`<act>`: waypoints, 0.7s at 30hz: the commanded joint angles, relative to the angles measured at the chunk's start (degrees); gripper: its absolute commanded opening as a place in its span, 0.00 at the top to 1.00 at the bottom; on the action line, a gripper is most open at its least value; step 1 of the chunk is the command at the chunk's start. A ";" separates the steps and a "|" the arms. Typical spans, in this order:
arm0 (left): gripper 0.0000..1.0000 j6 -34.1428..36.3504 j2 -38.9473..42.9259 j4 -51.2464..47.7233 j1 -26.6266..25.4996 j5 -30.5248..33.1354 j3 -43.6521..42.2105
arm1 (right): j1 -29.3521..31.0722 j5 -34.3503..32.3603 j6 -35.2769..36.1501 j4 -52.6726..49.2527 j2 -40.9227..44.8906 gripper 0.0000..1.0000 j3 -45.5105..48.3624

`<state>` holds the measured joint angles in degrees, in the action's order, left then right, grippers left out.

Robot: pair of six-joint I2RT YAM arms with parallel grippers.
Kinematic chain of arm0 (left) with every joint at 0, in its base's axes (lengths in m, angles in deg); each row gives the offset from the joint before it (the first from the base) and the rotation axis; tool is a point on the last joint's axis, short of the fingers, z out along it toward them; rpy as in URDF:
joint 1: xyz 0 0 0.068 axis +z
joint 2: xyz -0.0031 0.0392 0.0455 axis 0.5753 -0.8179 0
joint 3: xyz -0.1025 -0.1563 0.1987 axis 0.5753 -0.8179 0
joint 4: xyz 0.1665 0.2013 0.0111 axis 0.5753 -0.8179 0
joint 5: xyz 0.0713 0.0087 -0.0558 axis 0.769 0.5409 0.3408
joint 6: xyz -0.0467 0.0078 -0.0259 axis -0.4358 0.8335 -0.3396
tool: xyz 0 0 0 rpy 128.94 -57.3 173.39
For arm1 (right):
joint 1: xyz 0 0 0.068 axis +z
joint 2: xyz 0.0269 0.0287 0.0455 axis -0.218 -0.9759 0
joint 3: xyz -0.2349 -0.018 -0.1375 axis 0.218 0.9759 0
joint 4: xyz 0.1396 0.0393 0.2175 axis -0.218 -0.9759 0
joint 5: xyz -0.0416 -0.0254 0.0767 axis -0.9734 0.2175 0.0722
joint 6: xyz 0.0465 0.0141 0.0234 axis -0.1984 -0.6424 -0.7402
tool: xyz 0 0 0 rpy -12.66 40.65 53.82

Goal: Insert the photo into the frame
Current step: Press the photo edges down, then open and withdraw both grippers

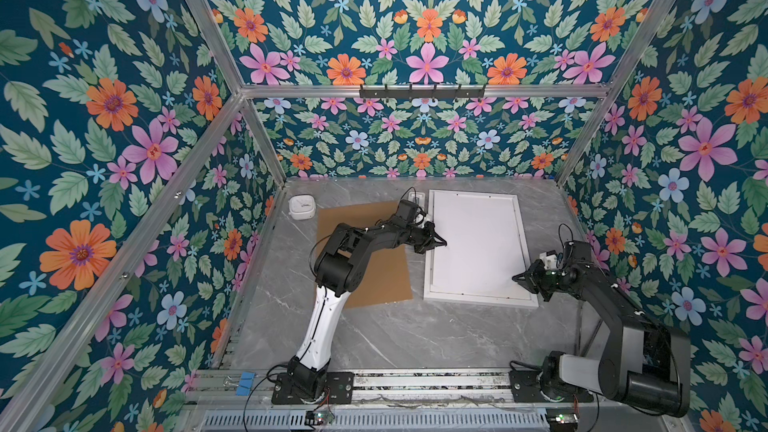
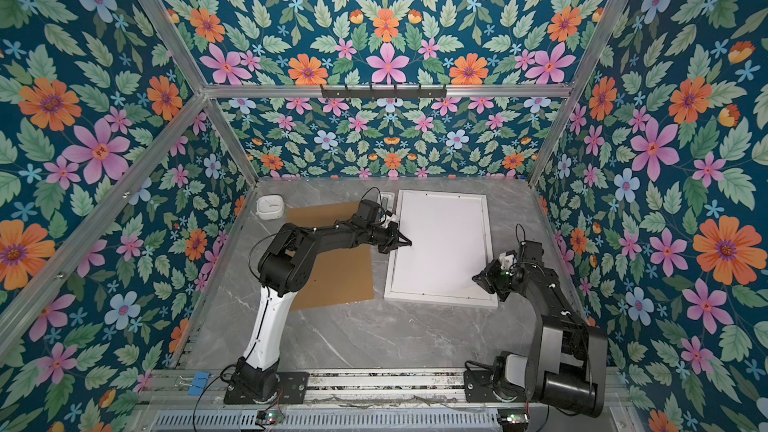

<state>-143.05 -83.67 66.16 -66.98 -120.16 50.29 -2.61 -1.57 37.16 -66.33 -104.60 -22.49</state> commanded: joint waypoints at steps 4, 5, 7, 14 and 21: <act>0.97 -0.28 -0.74 1.61 -0.05 0.18 1.22 | -0.11 0.18 0.04 1.17 -1.10 1.00 -0.51; 0.95 -0.19 -0.71 1.57 -0.05 0.15 1.29 | -0.16 0.18 0.02 1.17 -1.06 1.00 -0.51; 0.93 -0.02 -0.57 1.24 -0.13 0.25 1.30 | -0.17 0.01 -0.06 1.04 -0.87 1.00 -0.38; 0.92 0.08 -0.60 0.69 -0.58 0.43 1.65 | -0.75 -0.77 0.24 0.16 0.60 1.00 0.49; 0.92 -0.06 -0.83 0.69 -0.75 0.55 2.01 | -2.31 -0.65 0.35 0.57 2.23 1.00 1.84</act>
<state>-143.21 -84.42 66.14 -67.75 -119.68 51.76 -4.64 -1.94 37.16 -65.94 -102.96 -21.05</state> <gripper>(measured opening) 0.082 0.051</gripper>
